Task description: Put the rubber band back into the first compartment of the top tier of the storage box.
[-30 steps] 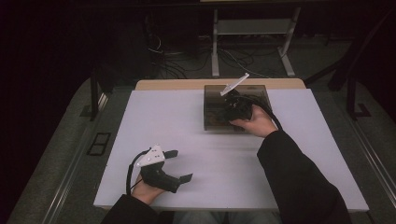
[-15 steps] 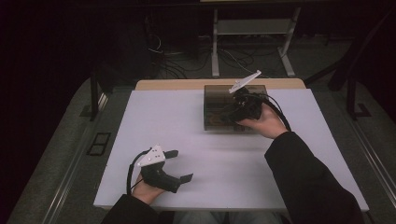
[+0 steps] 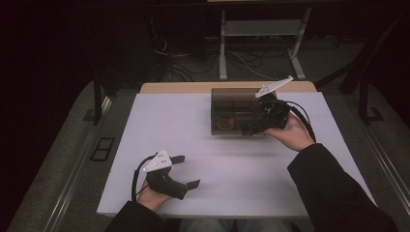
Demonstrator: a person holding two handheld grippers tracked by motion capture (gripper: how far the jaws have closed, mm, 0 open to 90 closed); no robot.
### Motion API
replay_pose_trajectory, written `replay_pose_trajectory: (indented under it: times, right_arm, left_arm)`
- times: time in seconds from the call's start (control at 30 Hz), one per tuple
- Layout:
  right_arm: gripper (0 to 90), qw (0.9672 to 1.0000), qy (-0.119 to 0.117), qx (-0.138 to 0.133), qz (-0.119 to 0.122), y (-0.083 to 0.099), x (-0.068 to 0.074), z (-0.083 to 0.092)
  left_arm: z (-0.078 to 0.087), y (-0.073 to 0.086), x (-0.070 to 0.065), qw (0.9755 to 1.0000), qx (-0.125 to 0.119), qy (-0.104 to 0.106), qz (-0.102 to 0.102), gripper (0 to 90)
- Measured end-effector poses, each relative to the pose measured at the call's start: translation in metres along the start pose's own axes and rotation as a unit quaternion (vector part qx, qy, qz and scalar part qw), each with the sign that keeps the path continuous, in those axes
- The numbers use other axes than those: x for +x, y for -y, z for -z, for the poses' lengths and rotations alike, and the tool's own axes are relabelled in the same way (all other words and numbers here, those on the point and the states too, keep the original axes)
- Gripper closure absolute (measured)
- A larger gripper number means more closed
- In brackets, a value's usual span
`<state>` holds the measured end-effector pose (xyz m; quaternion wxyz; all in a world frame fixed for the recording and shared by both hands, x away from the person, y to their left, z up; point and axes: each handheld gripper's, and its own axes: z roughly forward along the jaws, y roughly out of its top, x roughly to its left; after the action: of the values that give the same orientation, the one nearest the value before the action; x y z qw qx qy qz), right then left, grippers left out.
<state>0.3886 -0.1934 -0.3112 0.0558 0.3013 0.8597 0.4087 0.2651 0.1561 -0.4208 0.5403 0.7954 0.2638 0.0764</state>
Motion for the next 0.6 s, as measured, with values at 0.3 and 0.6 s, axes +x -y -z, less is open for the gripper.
replay_pose_trajectory:
  times: [0.3, 0.6]
  right_arm:
    - [0.3, 0.9998, -0.009, -0.014, -0.014, 0.017, 0.000, 0.019]
    - [0.3, 0.9994, -0.001, -0.020, -0.028, 0.039, 0.003, 0.032]
  left_arm:
    - [0.000, 0.000, 0.000, 1.0000, 0.000, -0.002, 0.002, 0.0]
    - [0.000, 0.000, 0.001, 1.0000, -0.001, -0.003, 0.001, 0.0]
